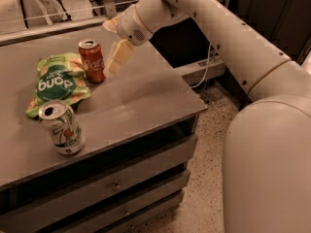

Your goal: Move coke can near green rice chip bag

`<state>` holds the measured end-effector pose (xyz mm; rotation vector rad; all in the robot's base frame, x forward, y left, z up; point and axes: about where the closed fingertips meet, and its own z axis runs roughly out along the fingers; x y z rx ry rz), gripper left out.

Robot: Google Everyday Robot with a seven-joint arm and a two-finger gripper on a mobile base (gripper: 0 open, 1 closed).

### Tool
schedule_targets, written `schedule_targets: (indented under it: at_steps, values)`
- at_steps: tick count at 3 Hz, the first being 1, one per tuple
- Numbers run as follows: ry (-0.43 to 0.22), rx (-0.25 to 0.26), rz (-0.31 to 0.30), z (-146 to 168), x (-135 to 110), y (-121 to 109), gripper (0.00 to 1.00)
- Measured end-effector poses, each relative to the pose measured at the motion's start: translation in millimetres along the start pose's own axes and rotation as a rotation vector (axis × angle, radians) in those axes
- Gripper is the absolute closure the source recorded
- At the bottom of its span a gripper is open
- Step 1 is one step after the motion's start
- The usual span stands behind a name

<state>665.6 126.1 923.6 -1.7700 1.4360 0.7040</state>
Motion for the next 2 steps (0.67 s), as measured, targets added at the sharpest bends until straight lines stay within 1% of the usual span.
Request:
schedule_targets:
  at_steps: [1, 2]
  values:
    - [0.06, 0.079, 0.033, -36.8, 0.7, 20.1, 0.0]
    - [0.064, 0.071, 0.032, -34.2, -0.3, 24.5, 0.0]
